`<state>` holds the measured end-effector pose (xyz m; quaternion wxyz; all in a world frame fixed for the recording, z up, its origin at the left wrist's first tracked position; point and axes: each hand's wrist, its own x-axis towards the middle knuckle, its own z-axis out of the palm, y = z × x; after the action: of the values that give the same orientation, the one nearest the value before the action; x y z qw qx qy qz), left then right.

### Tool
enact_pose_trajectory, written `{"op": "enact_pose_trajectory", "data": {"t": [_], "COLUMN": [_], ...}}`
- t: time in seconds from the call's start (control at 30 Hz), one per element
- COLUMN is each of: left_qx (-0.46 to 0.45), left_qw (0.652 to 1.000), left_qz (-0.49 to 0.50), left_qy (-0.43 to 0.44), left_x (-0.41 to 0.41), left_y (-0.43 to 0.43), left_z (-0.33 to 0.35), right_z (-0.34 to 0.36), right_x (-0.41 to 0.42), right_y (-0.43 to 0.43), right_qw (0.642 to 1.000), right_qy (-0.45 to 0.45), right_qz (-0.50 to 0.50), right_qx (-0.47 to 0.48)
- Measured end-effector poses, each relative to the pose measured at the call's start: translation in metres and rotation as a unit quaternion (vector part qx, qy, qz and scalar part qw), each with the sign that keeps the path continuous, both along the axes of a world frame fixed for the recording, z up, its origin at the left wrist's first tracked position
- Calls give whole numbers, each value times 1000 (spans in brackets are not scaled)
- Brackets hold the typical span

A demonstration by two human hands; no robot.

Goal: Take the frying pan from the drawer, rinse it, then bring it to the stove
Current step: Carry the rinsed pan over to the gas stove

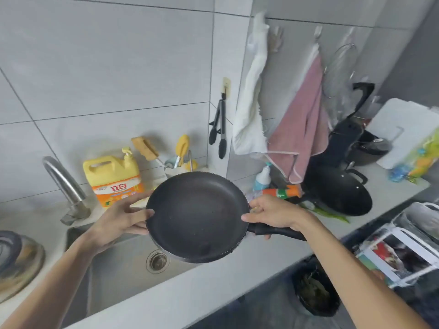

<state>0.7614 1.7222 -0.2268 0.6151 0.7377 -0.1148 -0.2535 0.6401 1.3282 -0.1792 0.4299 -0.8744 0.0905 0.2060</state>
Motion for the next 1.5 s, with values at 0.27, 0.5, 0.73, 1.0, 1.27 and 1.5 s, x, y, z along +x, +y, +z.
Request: {"op": "enact_pose_trajectory", "data": {"t": [0.27, 0.5, 0.73, 1.0, 1.27, 1.5], "left_qx": [-13, -19, -28, -16, 1, 2], "left_qw": [985, 951, 902, 870, 824, 767], "left_qz": [-172, -307, -426, -492, -565, -639], "left_qy": [7, -27, -58, -39, -39, -51], "left_x": [-33, -103, -203, -320, -405, -455], "left_y": [-184, -341, -479, -625, -760, -892], "left_z": [16, 23, 38, 36, 33, 32], "right_z": [34, 50, 62, 66, 66, 46], "right_x": [-176, -326, -462, -600, -683, -723], "right_y": [-101, -174, -221, -268, -316, -390], "right_qw": [982, 946, 897, 835, 774, 702], "right_qy": [-20, -12, -35, -34, -18, -22], "right_qz": [-187, -316, -437, -547, -631, -710], "right_qx": [-27, -65, -52, -57, -49, -43]}}
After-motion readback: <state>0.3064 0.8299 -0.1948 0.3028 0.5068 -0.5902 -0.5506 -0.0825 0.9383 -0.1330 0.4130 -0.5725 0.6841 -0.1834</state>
